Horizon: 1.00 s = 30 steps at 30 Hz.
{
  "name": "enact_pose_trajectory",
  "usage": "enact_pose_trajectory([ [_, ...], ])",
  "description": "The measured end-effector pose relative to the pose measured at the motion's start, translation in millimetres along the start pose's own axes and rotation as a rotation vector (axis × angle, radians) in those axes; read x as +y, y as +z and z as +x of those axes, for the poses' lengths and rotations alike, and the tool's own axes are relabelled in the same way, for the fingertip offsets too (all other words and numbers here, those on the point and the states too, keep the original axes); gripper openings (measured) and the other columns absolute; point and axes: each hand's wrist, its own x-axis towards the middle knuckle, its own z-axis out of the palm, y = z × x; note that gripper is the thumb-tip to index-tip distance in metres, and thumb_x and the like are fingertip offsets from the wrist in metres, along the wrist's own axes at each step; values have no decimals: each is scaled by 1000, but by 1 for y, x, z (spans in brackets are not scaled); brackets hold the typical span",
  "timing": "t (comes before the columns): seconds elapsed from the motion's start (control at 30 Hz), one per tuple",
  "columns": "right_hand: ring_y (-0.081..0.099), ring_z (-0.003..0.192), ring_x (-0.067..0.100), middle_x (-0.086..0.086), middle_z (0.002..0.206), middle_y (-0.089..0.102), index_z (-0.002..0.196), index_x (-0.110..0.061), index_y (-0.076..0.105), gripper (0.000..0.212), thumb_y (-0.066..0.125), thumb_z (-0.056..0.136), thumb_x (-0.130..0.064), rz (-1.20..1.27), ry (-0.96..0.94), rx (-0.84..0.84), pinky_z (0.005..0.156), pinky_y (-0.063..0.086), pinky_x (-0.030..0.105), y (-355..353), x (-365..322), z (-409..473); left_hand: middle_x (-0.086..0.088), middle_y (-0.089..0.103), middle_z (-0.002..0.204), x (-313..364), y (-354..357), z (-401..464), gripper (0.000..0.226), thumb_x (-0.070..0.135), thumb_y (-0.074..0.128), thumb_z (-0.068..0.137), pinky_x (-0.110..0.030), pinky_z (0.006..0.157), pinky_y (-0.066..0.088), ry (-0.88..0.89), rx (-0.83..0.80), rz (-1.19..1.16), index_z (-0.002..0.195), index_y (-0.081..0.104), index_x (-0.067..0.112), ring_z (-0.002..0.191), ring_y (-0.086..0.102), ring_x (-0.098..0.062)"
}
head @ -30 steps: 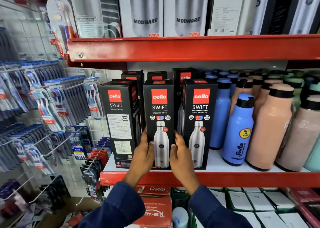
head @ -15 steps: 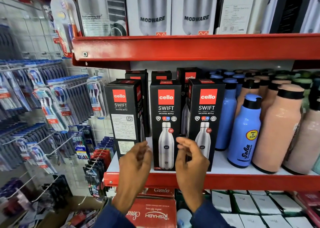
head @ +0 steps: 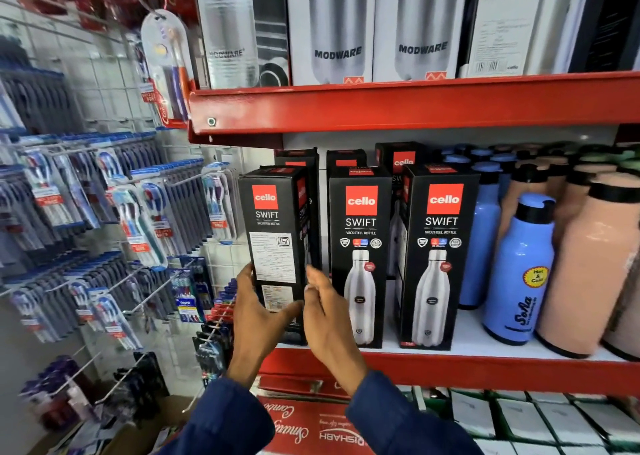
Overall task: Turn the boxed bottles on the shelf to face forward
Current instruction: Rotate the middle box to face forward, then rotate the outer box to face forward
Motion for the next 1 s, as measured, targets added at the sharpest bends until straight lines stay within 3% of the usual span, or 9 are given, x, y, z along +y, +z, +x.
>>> enact_pose_trajectory([
  [0.13, 51, 109, -17, -6, 133, 61, 136, -23, 51, 40, 33, 100, -24, 12, -44, 17, 94, 36, 1, 6, -6, -2, 2, 63, 126, -3, -1, 9, 98, 33, 94, 59, -32, 95, 49, 28, 78, -27, 139, 38, 26, 112, 63, -17],
  [0.3, 53, 122, -1, -5, 135, 60, 136, -20, 51, 39, 39, 99, -19, -13, -126, 95, 103, 38, 10, 1, -12, -1, 11, 65, 124, -10, -22, 20, 95, 27, 88, 56, -33, 96, 52, 8, -15, -216, 134, 37, 47, 111, 65, -7],
  [0.43, 51, 129, 13, 2, 141, 53, 145, -15, 38, 50, 46, 98, -30, -165, -114, 77, 106, 38, 20, 4, -4, 1, 14, 71, 117, -10, -39, 30, 91, 9, 79, 59, -21, 79, 58, 31, -162, -337, 136, 46, 45, 106, 68, -6],
  [0.5, 62, 104, 16, 5, 114, 65, 144, -13, 38, 51, 45, 98, -35, -228, -90, 48, 85, 45, 19, 8, -1, 4, 9, 72, 121, -7, -40, 34, 91, -2, 69, 61, -17, 82, 56, 30, -245, -392, 141, 49, 38, 111, 68, -9],
  [0.57, 55, 69, 12, 2, 83, 59, 138, -13, 44, 45, 44, 98, -35, -265, -90, 45, 59, 38, 15, 11, 1, 7, 4, 70, 128, -5, -37, 37, 85, -7, 59, 67, -19, 86, 55, 24, -314, -419, 144, 49, 29, 117, 66, -12],
  [0.6, 50, 62, 11, 3, 78, 58, 135, -13, 47, 42, 44, 99, -33, -273, -93, 55, 52, 33, 12, 12, 2, 8, 3, 69, 130, -6, -35, 38, 78, -9, 54, 74, -20, 86, 56, 11, -331, -425, 143, 51, 28, 118, 66, -12],
  [0.7, 57, 67, 13, 9, 87, 69, 137, -16, 47, 39, 44, 99, -26, -266, -98, 79, 52, 35, 9, 13, 6, 10, 6, 69, 132, -11, -32, 39, 67, -8, 41, 91, -21, 86, 58, -54, -353, -417, 138, 54, 38, 116, 67, -10],
  [0.8, 59, 69, 15, 10, 91, 70, 142, -18, 43, 42, 43, 99, -21, -255, -93, 79, 53, 36, 10, 16, 7, 10, 13, 69, 130, -14, -30, 40, 65, -3, 39, 96, -20, 84, 58, -73, -357, -367, 140, 50, 43, 116, 67, -8],
  [1.0, 48, 51, 5, 1, 72, 60, 142, -20, 41, 43, 41, 100, -18, -245, -64, 64, 46, 37, 13, 20, 14, 12, 13, 69, 127, -20, -27, 40, 60, -2, 39, 98, -15, 74, 55, -89, -352, -301, 143, 46, 37, 108, 66, -2],
])
